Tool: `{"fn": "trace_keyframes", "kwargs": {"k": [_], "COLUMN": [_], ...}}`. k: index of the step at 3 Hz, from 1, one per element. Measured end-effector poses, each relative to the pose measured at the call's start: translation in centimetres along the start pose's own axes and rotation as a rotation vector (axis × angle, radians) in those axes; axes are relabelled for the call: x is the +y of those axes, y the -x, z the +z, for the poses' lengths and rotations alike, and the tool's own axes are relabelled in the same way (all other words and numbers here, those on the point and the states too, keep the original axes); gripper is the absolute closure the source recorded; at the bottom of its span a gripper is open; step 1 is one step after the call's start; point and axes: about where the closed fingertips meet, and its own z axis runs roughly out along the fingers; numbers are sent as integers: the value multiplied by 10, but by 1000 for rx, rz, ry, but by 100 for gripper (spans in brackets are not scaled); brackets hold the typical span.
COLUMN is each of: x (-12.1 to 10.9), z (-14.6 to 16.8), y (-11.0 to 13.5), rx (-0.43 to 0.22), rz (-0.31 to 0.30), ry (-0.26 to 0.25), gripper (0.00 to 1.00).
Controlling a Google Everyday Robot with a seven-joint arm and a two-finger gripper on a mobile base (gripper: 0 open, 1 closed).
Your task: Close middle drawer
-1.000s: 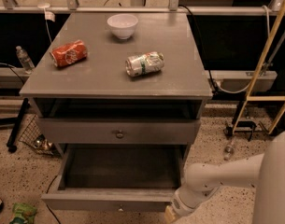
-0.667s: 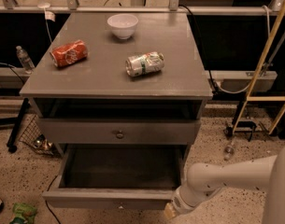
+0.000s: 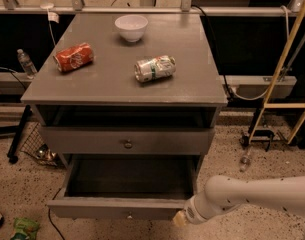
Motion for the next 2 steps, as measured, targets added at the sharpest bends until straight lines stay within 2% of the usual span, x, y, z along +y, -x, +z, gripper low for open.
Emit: {"fn": "trace_keyframes", "kwargs": {"k": [2], "x": [1], "z": [13], "y": [53], "rx": [-161], "rz": [-52], "ry": [14], "gripper": [100]}}
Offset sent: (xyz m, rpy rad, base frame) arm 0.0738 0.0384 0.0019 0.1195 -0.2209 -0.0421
